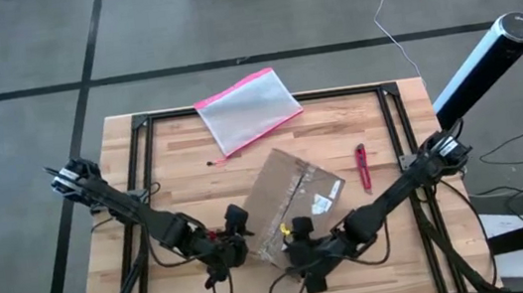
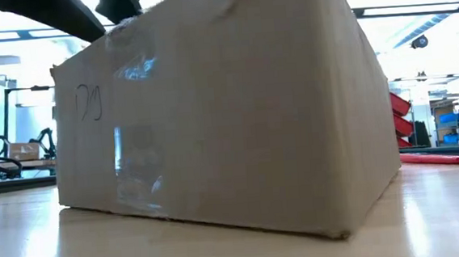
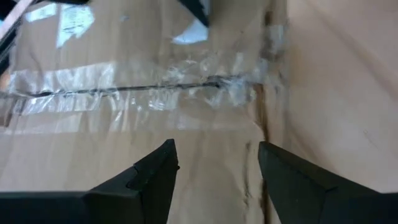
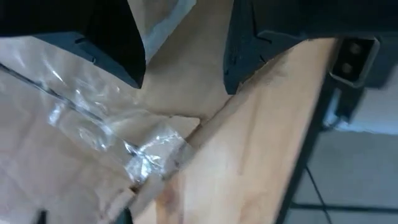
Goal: Unpack boxes
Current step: Open the cardboard box using the box cutter
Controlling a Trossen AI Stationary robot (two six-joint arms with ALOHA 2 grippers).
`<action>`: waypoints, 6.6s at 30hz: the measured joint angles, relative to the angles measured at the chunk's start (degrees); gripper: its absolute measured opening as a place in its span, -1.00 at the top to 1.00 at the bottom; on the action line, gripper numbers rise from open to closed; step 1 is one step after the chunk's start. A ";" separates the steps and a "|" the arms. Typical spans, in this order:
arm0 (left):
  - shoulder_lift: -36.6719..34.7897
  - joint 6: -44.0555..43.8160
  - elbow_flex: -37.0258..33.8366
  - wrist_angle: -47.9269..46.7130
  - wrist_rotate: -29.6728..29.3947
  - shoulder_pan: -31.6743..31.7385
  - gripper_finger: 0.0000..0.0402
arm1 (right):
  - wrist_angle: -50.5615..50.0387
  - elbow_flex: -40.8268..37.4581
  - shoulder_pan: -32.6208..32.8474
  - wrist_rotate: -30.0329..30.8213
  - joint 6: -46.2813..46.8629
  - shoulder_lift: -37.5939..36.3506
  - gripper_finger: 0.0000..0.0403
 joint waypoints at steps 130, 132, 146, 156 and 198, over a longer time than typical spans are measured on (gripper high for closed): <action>9.51 -3.75 1.29 11.02 -0.02 1.31 1.00 | -21.94 7.35 -0.54 6.14 1.19 3.19 0.04; 9.51 -3.75 1.29 11.05 0.18 1.33 1.00 | -22.49 7.33 -0.50 7.73 1.00 3.17 0.02; 9.51 -4.03 1.29 11.06 1.40 1.46 1.00 | -28.30 8.81 -0.54 16.11 0.37 3.01 0.15; 9.51 -5.00 1.25 11.05 4.08 1.32 1.00 | -32.70 11.29 -0.68 22.07 -0.54 3.04 0.14; 9.51 3.70 1.07 17.97 -3.89 -0.03 1.00 | -27.63 9.46 -2.23 9.90 1.09 3.10 0.25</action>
